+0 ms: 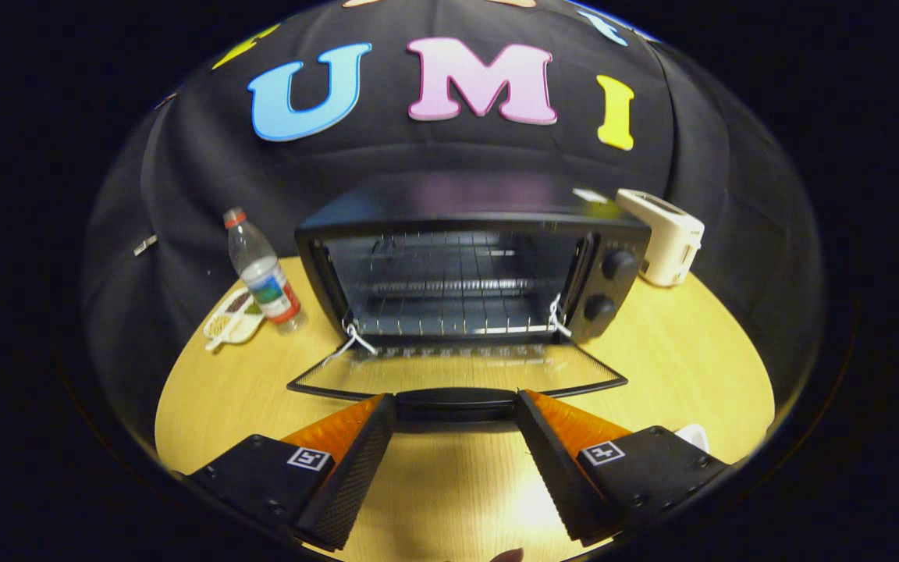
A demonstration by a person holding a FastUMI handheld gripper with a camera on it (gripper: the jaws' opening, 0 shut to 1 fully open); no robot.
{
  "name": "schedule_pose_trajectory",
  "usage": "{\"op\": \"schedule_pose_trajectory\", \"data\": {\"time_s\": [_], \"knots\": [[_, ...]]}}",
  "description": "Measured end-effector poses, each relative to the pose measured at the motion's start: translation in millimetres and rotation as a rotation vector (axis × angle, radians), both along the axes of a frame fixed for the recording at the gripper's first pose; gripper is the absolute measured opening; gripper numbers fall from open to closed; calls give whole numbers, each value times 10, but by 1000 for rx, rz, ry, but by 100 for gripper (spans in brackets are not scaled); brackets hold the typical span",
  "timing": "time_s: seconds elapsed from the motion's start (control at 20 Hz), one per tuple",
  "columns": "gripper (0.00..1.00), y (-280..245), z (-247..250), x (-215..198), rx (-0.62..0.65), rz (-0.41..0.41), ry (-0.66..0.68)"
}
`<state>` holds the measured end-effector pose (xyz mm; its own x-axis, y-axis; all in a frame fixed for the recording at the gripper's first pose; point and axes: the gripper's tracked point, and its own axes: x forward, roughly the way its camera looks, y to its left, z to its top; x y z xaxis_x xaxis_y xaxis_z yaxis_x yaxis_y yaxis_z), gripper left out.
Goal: Open the toaster oven, put the food inside, and close the toaster oven door.
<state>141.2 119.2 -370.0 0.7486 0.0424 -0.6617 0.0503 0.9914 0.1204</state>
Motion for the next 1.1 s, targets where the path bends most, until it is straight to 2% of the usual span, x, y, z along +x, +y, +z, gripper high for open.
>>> {"op": "schedule_pose_trajectory", "data": {"time_s": [0.15, 0.55, 0.85, 1.1], "knots": [[100, -52, -163, -256, 50, -15, 73], [100, -441, 187, -705, 118, 53, 101], [99, -1162, 452, -917, 218, 77, 251], [99, -2001, 287, -1112, 167, 87, 428]]}}
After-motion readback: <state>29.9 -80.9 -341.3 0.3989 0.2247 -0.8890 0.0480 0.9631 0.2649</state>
